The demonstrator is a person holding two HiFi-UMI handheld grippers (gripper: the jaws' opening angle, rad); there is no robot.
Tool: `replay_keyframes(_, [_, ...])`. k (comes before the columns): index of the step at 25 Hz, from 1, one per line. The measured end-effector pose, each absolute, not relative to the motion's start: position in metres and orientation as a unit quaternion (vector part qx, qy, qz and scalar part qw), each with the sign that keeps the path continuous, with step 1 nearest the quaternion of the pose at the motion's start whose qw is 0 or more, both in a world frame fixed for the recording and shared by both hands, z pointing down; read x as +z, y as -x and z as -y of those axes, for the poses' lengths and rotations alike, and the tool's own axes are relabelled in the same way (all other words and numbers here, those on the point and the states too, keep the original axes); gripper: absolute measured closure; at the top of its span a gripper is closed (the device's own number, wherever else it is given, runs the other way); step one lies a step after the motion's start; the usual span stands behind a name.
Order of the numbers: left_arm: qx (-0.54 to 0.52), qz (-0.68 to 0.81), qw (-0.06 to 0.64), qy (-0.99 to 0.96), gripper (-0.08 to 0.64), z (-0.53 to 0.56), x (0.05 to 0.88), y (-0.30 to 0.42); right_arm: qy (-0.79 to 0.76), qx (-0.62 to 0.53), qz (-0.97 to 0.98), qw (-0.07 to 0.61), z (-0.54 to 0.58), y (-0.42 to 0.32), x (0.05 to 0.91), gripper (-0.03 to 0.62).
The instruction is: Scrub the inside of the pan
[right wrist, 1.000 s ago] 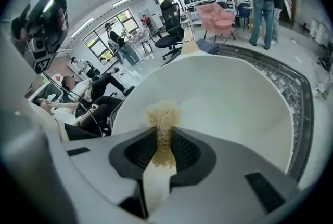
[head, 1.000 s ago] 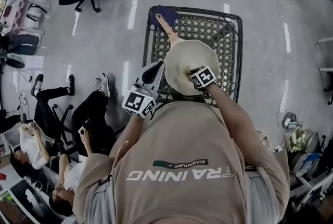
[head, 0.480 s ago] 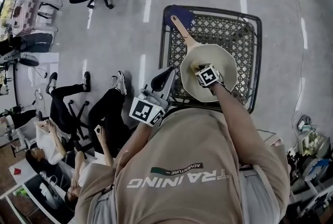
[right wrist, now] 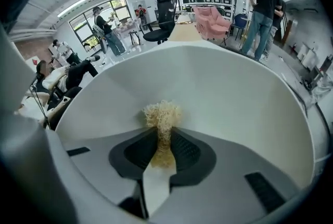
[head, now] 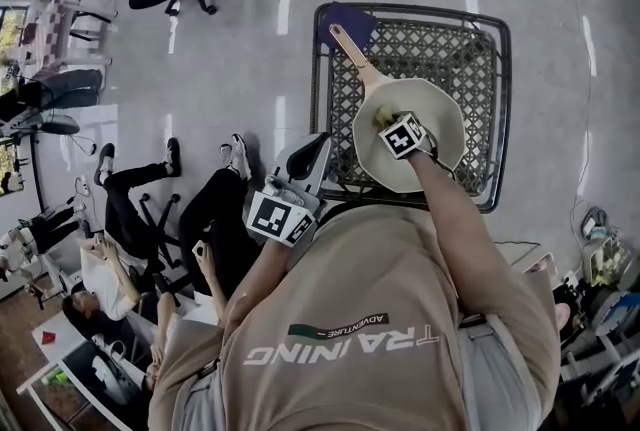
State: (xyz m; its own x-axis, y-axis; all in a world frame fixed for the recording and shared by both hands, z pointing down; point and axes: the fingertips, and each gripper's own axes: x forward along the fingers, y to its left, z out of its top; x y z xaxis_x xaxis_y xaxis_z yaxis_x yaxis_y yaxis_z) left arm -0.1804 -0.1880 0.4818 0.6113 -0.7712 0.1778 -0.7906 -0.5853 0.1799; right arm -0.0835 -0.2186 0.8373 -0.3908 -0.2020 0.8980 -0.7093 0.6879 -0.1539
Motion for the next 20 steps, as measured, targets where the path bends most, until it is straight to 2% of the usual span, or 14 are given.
replay_keyframes(10, [0.027, 0.434, 0.109, -0.894, 0.543, 0.190, 0.471, 0.171, -0.372, 0.268, 0.721, 0.520, 0.245, -0.007, 0.845, 0.502])
replay_keyframes(20, [0.027, 0.435, 0.102, -0.894, 0.543, 0.179, 0.465, 0.172, -0.402, 0.252, 0.691, 0.545, 0.243, -0.028, 0.847, 0.502])
